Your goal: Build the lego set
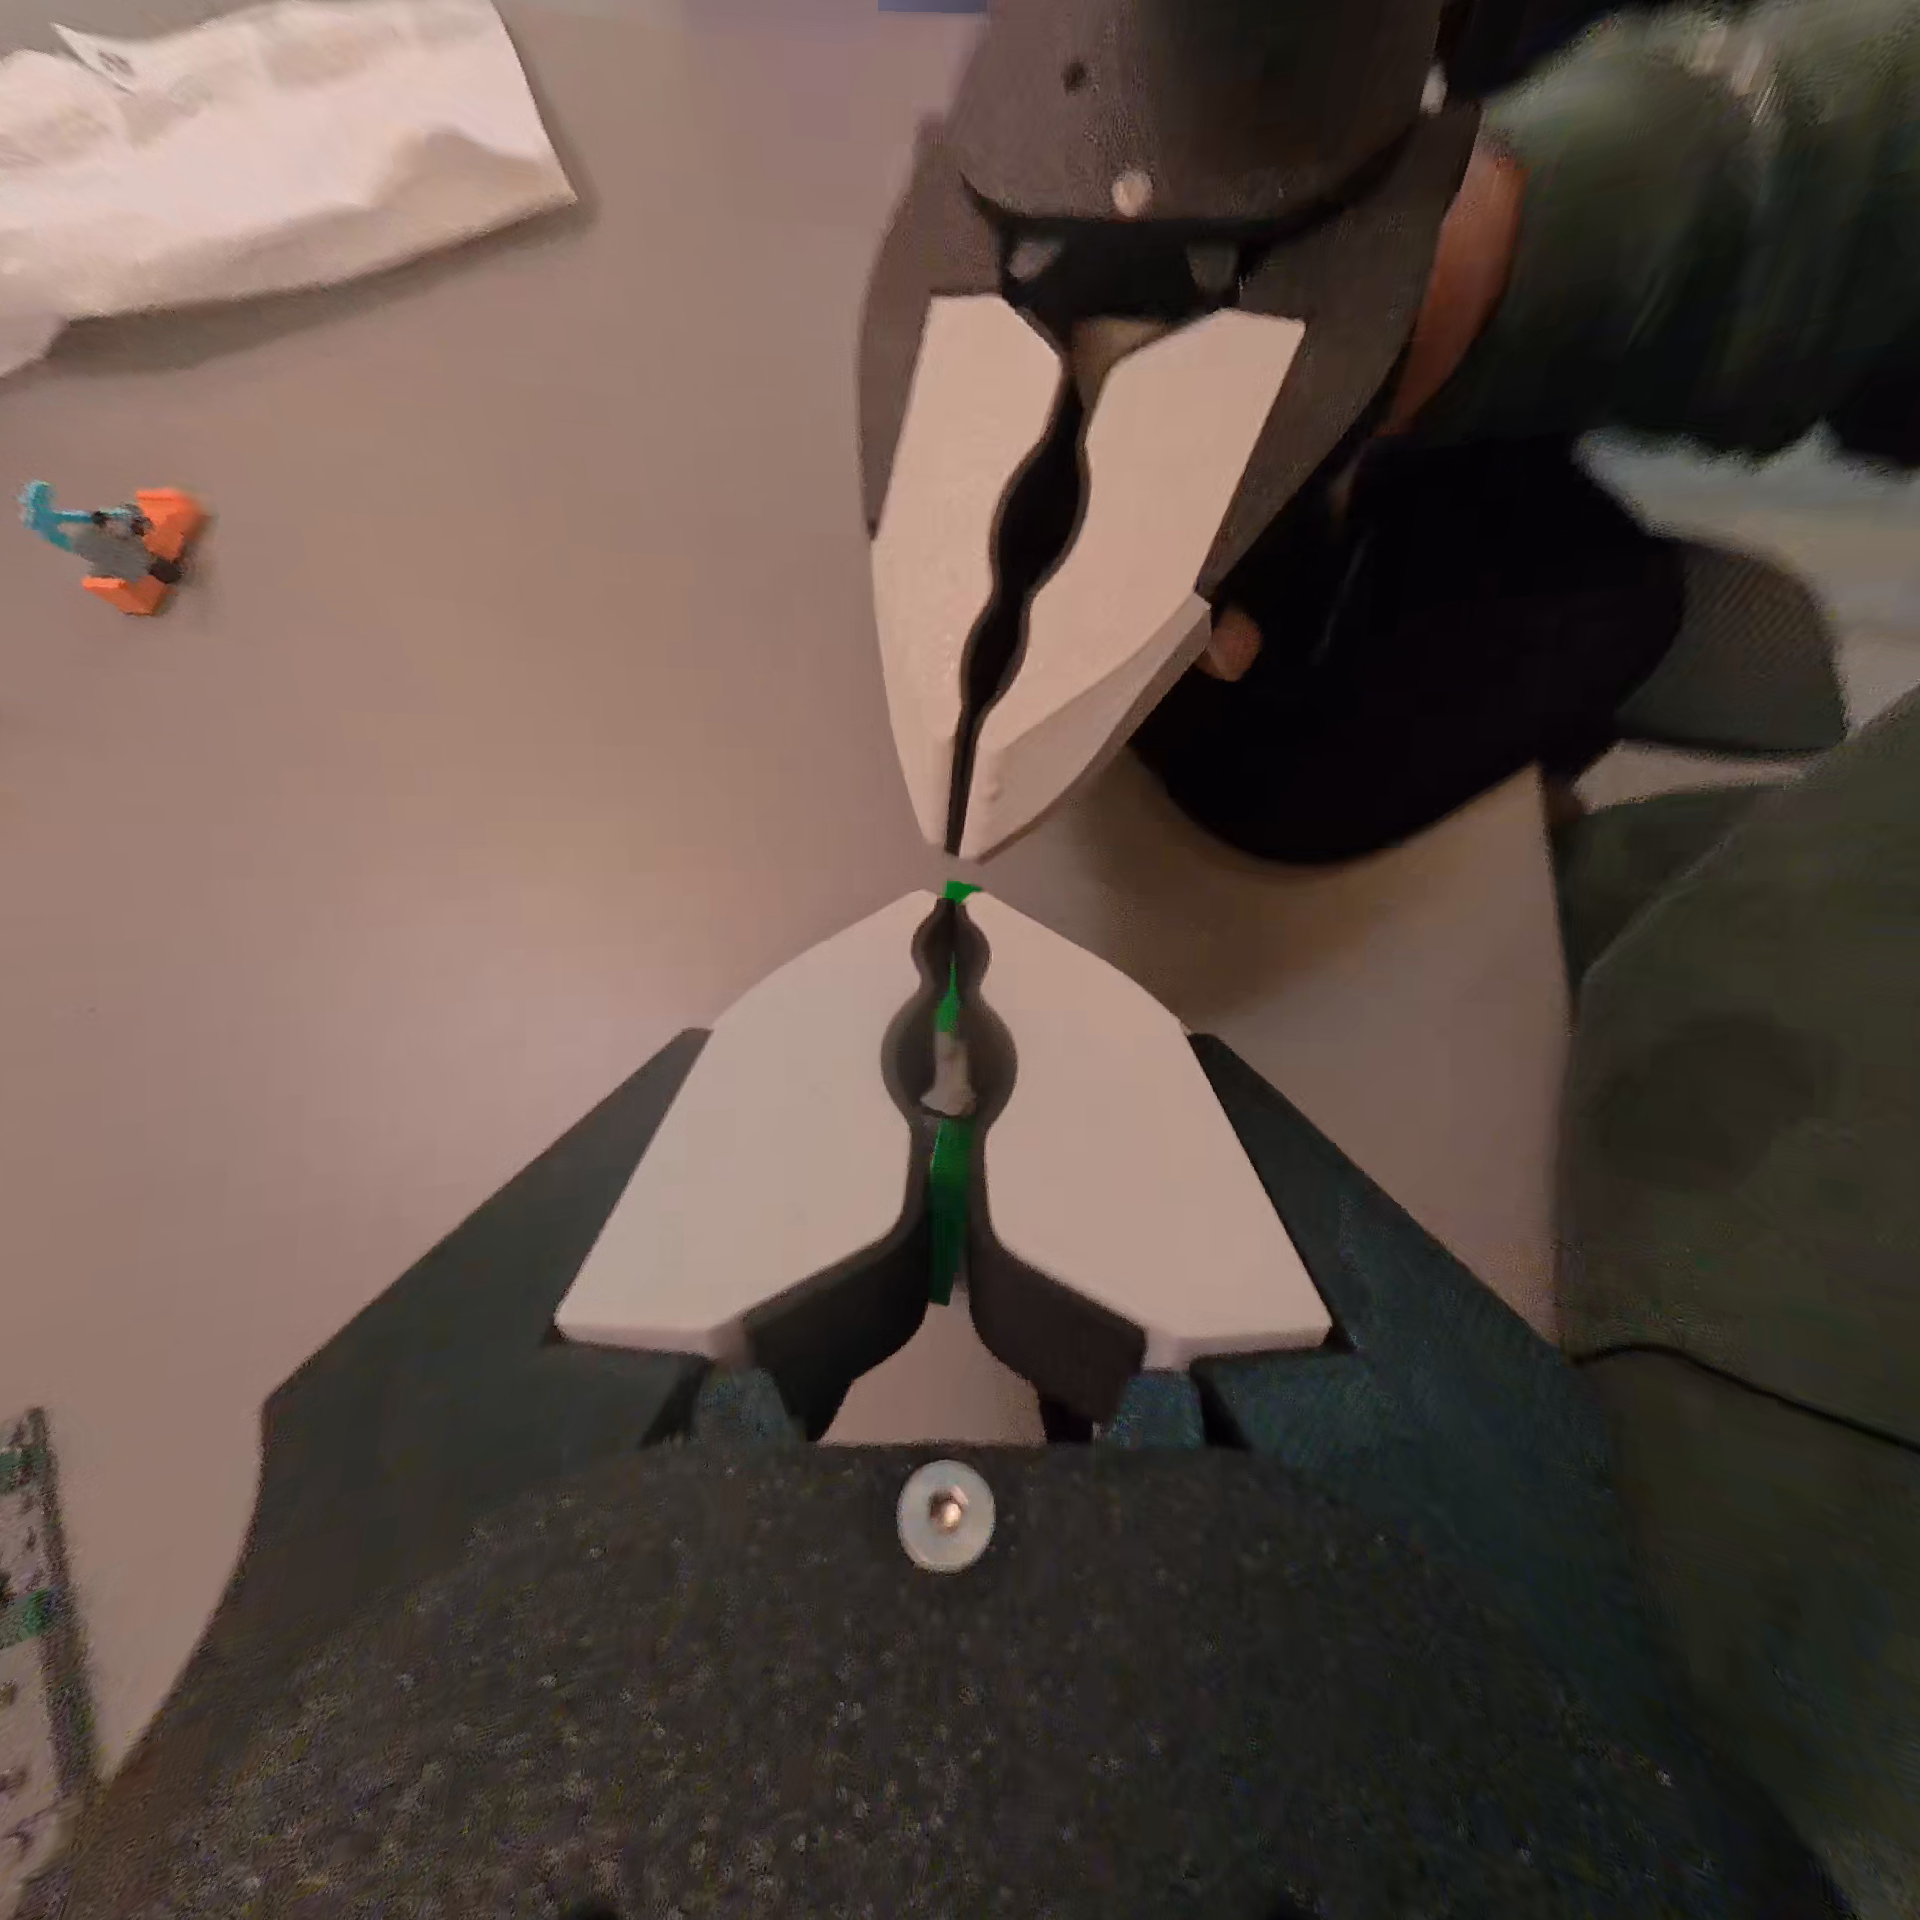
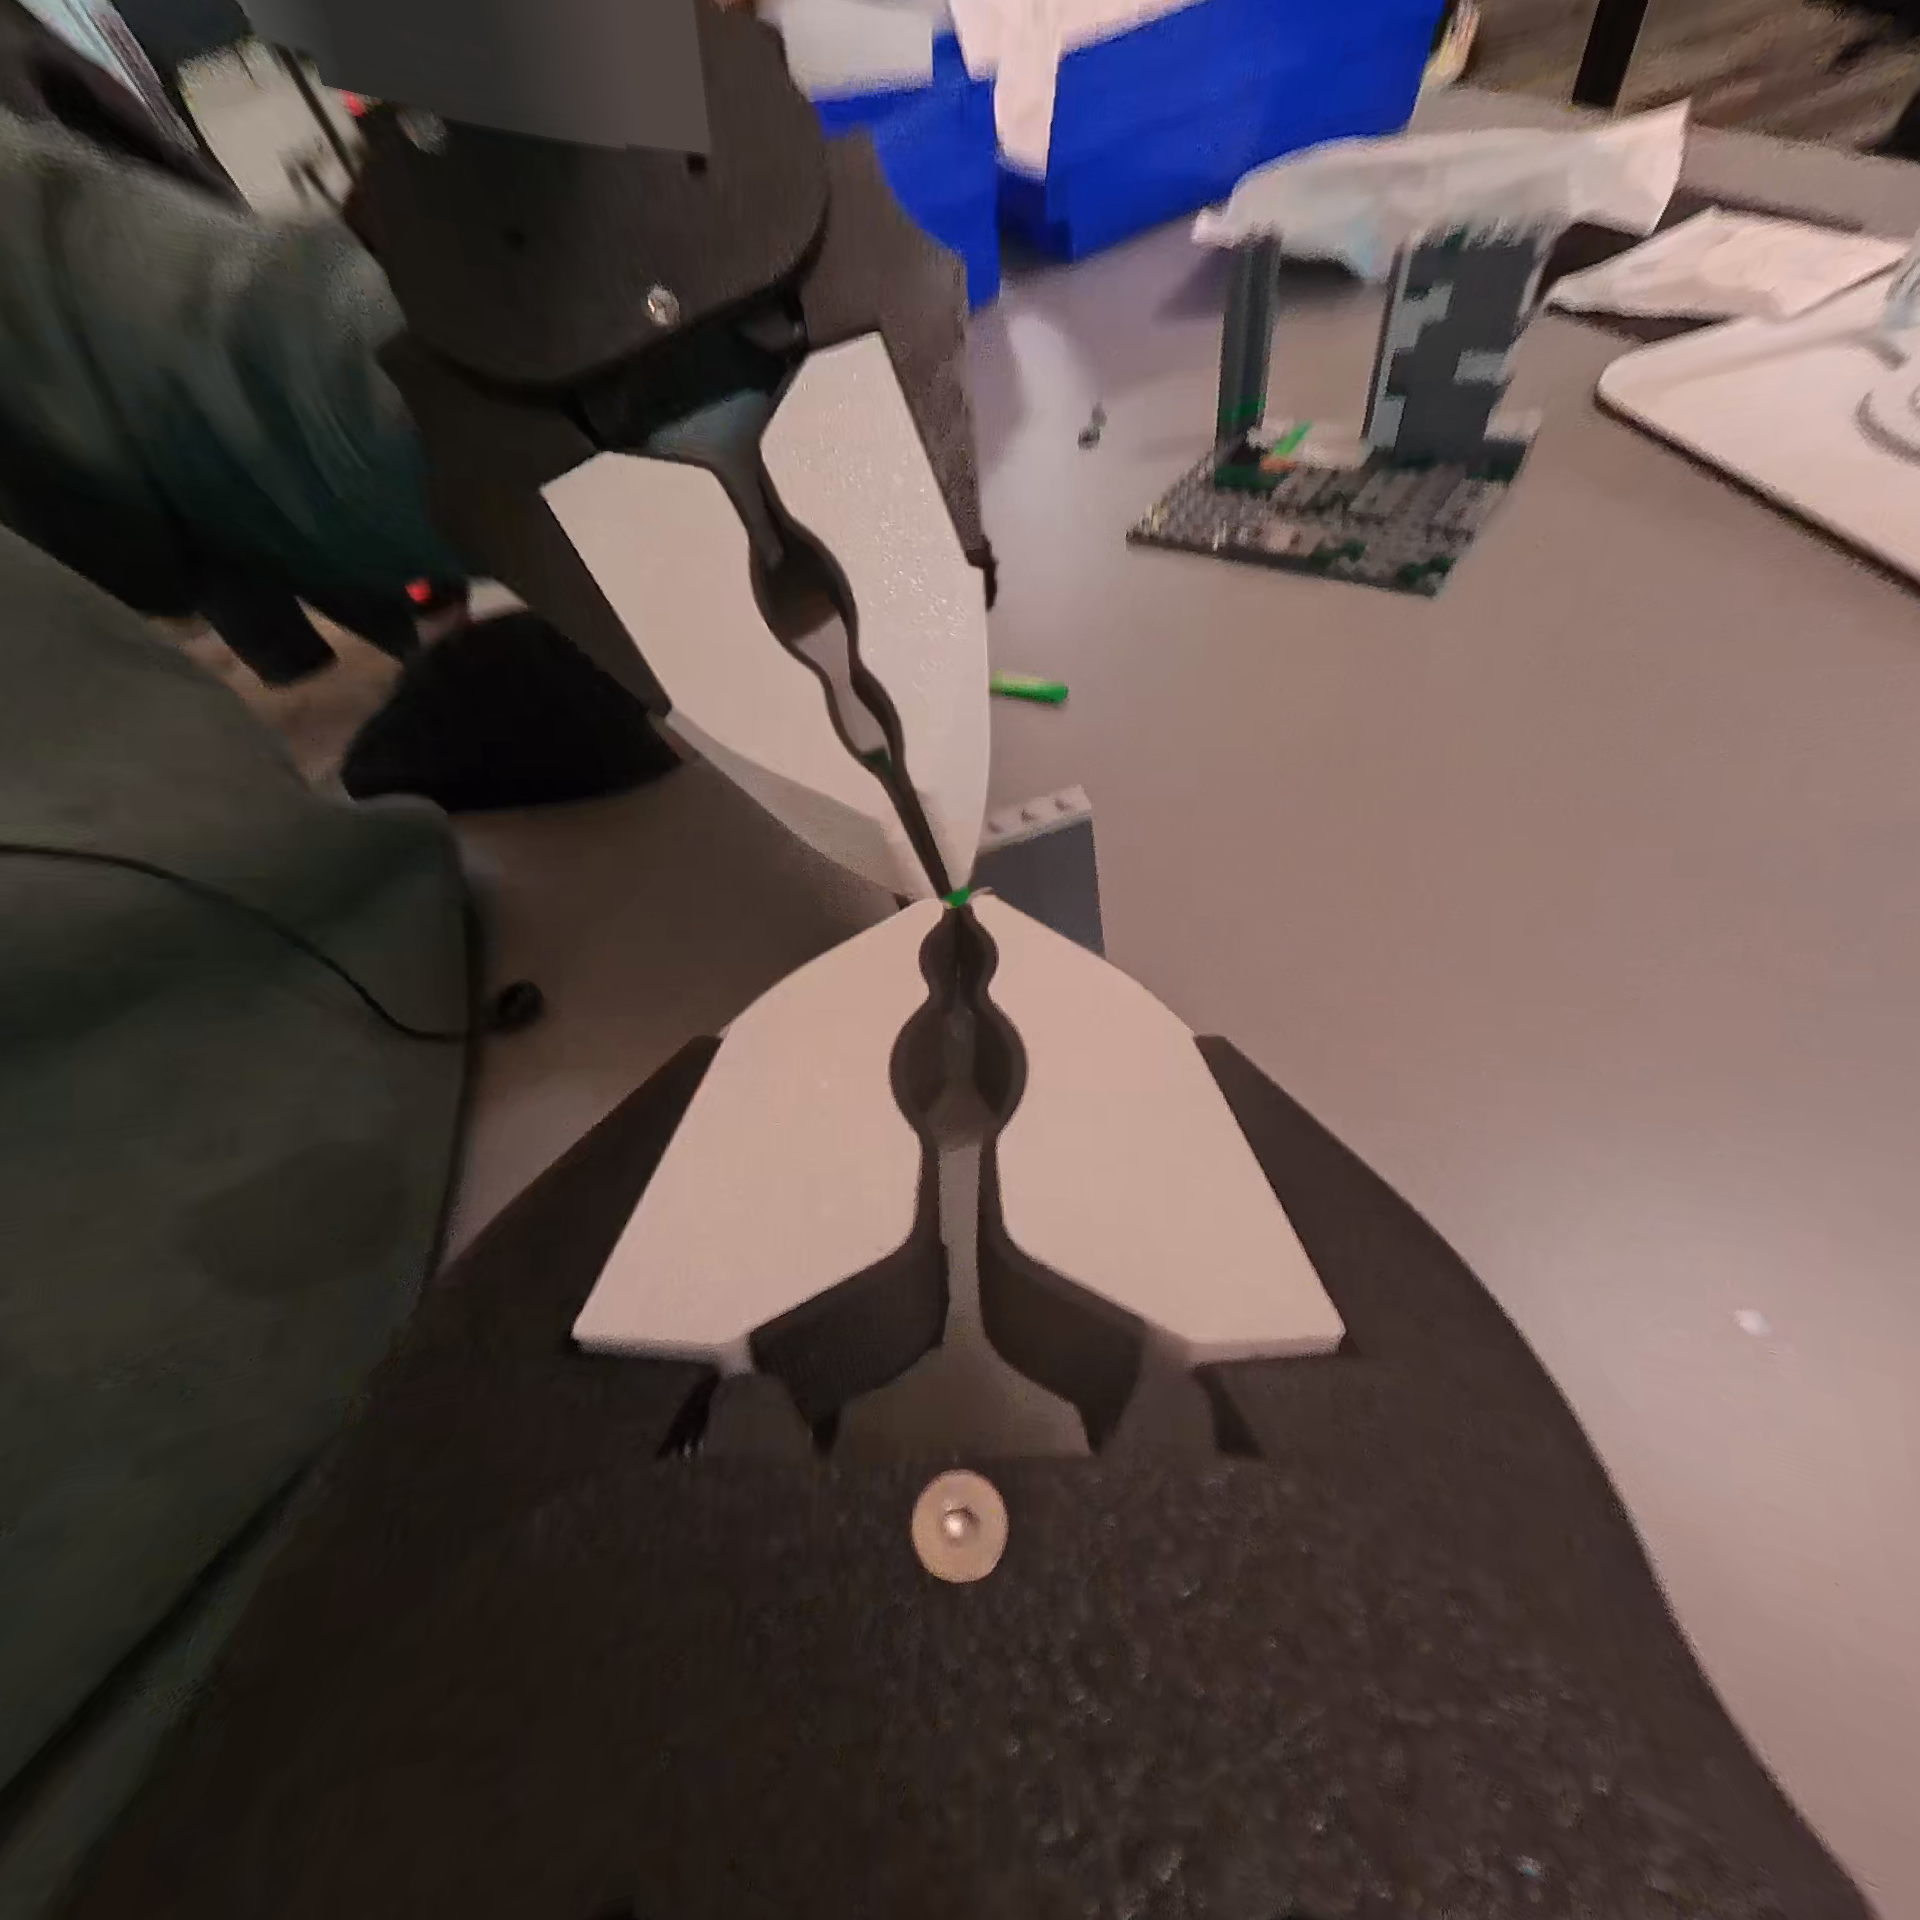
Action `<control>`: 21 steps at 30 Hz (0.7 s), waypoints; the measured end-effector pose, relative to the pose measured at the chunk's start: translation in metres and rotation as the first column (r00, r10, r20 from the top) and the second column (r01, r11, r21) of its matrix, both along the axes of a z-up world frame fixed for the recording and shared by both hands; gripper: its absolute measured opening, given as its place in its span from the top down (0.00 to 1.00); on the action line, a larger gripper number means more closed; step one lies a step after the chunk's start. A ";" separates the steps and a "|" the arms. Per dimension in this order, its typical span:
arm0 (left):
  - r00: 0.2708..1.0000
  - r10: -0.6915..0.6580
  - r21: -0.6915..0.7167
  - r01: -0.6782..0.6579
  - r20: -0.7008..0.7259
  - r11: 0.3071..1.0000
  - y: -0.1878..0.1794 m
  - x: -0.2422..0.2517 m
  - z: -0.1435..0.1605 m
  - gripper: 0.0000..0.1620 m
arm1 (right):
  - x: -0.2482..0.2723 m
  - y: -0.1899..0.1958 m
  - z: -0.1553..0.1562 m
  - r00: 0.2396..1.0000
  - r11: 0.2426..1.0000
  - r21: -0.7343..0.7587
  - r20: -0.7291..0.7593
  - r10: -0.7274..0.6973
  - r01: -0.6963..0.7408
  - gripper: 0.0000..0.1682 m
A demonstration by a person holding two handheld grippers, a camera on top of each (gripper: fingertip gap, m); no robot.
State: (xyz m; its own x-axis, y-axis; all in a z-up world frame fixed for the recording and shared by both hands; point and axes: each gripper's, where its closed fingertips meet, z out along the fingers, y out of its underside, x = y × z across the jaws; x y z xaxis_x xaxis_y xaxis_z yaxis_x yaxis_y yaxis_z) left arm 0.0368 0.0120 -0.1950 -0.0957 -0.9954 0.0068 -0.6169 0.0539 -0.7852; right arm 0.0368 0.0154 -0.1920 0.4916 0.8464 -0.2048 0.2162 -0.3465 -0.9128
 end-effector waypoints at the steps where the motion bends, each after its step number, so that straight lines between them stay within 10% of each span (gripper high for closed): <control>1: 0.999 0.026 -0.022 -0.025 0.032 0.999 0.004 -0.003 0.007 1.00 | 0.006 0.001 0.004 1.000 1.000 0.021 -0.007 -0.010 0.010 1.00; 5: 0.993 0.085 -0.012 -0.084 0.083 0.996 0.012 -0.026 0.016 1.00 | 0.018 -0.009 -0.004 0.996 0.997 0.068 0.073 0.041 -0.046 1.00; 8: 0.996 0.070 0.005 -0.071 0.060 0.997 0.007 -0.044 0.002 1.00 | 0.013 -0.010 -0.022 0.986 0.996 0.050 0.158 0.061 -0.069 0.61; 12: 0.998 0.058 0.046 -0.058 0.008 0.997 0.007 -0.053 -0.022 0.77 | 0.001 -0.002 -0.030 0.968 0.984 0.133 0.238 0.082 -0.116 0.69; 17: 0.999 0.036 0.081 -0.036 -0.004 0.996 0.013 -0.054 -0.031 0.84 | -0.006 0.001 -0.037 0.945 0.981 0.128 0.312 0.099 -0.145 0.95; 21: 1.000 0.029 0.091 -0.028 -0.004 0.995 0.021 -0.051 -0.034 0.93 | -0.006 0.002 -0.036 0.943 0.991 0.133 0.332 -0.015 -0.031 0.96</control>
